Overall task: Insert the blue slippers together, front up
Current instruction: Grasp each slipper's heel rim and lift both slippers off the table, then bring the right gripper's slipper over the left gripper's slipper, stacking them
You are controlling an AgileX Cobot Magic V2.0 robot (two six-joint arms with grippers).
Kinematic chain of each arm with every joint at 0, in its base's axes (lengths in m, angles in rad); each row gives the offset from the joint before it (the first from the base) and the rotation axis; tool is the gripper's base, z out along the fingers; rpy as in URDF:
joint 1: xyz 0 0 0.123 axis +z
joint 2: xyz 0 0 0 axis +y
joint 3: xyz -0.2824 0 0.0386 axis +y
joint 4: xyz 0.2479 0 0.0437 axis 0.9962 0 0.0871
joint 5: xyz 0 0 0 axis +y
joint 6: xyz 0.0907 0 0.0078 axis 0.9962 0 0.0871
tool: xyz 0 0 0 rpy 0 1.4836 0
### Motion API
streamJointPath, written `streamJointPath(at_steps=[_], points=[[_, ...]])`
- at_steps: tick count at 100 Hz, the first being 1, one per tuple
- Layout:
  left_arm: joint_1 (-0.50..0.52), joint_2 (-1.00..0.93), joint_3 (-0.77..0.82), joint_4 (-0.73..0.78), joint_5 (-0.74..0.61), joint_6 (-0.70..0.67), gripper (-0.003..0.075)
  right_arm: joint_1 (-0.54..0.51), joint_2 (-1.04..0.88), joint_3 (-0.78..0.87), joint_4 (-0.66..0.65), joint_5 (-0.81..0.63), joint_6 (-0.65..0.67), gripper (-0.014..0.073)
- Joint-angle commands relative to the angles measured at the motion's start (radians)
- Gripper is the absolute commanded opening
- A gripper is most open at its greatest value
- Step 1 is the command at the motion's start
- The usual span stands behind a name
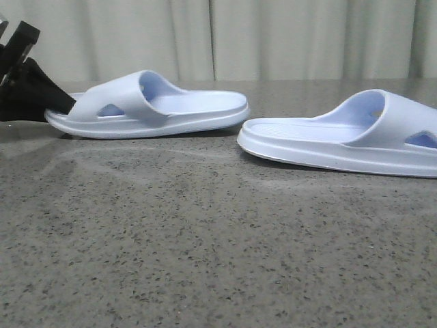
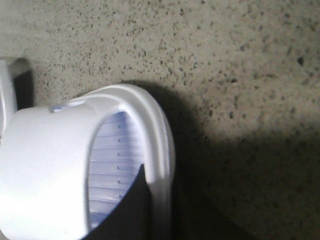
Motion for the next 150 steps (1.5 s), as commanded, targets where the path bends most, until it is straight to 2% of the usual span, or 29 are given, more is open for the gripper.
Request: streamJointPath(at_steps=[1, 17, 33, 66, 97, 126, 150], points=[[0.01, -0.041, -0.029, -0.042, 0.085, 0.004, 0.0015, -0.002, -0.02, -0.02, 0.022, 0.013, -0.012, -0.0107], [0.043, -0.068, -0.039, -0.049, 0.162, 0.004, 0.0015, -0.002, -0.023, -0.023, 0.064, 0.037, -0.041, -0.0107], [0.078, -0.122, -0.039, -0.052, 0.244, -0.006, 0.0015, -0.002, -0.023, -0.052, 0.184, 0.141, -0.108, -0.0106], [0.138, -0.216, -0.039, -0.054, 0.261, -0.064, 0.0015, -0.002, -0.027, -0.194, 0.304, 0.323, -0.117, -0.0106], [0.146, -0.251, -0.039, -0.054, 0.274, -0.143, 0.0015, 0.018, -0.053, -0.249, 0.329, 0.322, -0.099, -0.0106], [0.073, -0.262, -0.039, -0.067, 0.274, -0.226, 0.0015, 0.062, -0.051, -0.249, 0.414, 0.263, -0.159, -0.0106], [0.013, -0.269, -0.039, -0.12, 0.275, -0.244, 0.0015, 0.073, -0.05, -0.249, 0.421, 0.233, -0.162, -0.0106]])
